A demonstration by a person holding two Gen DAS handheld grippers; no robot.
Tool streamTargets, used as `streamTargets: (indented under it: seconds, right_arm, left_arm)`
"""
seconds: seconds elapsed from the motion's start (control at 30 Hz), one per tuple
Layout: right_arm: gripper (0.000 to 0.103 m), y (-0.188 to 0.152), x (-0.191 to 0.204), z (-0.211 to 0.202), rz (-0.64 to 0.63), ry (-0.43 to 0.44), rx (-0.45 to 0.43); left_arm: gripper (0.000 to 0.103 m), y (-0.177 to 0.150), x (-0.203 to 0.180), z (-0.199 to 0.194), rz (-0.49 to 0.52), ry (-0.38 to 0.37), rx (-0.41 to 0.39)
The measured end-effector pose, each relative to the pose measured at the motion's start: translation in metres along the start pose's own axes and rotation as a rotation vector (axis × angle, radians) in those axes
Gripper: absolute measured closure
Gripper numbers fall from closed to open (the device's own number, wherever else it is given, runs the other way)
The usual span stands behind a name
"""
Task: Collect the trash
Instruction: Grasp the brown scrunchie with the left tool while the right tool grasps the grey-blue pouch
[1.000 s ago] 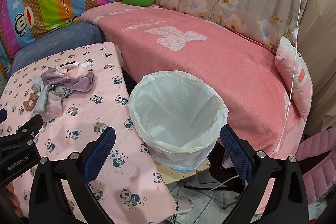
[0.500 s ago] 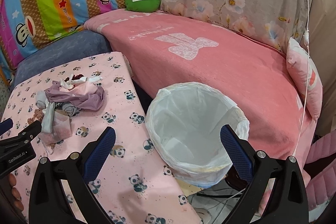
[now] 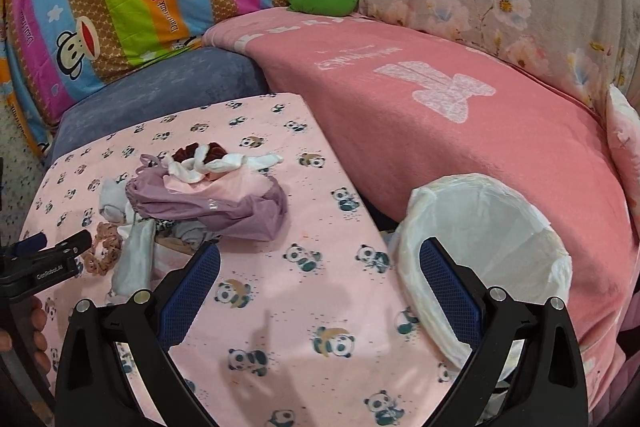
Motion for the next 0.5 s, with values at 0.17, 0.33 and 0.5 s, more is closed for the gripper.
streamTargets:
  seconds: [0.17,0.33,0.5]
  right_arm:
    - [0.006,-0.004,0.045,0.007,-0.027,0.076,0.034]
    - [0.007,-0.012,0.092,0.006,-0.085,0.148,0.048]
    - [0.022,-0.025,0.126,0.014,-0.142,0.188,0.092]
  left_arm:
    - [0.015,0.001,0.013,0.019,-0.051,-0.096,0.048]
    - [0.04,-0.005,0.02,0.035,-0.068,-0.157,0.102]
    - [0.053,-0.01,0.024,0.033,-0.064,-0.199,0.105]
Point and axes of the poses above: each gripper's, at about its wrist camera, not at the fingertips, and z roughly the way its jaws point, x to its left, y to its top, the point moved 3 cm from there along z, roughly the way its jaws point, and after that the axes turned 12 degrees about -y, right-handed, at the moved point
